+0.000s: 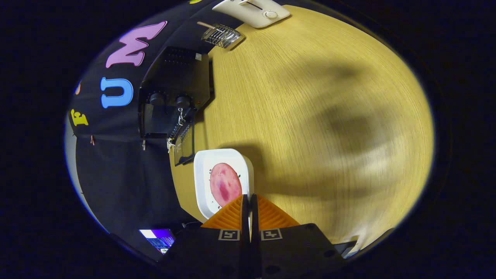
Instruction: Open the toaster oven, put the food inside, and close the toaster oven door.
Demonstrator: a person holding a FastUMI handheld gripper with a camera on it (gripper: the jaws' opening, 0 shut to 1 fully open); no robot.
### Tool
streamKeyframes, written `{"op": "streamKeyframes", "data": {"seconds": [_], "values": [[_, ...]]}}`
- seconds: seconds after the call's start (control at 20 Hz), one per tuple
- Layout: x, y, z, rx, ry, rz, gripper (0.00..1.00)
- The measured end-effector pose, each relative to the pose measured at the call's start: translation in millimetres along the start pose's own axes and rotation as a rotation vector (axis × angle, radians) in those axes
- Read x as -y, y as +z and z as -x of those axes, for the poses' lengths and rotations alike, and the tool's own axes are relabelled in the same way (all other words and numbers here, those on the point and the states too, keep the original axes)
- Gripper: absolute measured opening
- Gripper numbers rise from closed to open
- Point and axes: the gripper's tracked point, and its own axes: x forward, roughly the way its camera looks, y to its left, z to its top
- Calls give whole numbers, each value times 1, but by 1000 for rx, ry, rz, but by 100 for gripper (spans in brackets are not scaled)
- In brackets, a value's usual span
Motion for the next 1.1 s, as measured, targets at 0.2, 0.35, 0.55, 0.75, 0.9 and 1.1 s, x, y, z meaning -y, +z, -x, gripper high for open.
{"op": "streamKeyframes", "data": {"seconds": [0.2,0.35,0.55,0.75,0.9,1.1], "values": [[-43,-19,1,76,66,-87,5],[-84,-34,-10,143,107,-160,5],[-134,-46,-42,250,141,-320,5],[-163,-43,-81,367,138,-453,5],[-181,-27,-106,468,134,-546,5],[-211,7,-126,602,143,-615,5]]}}
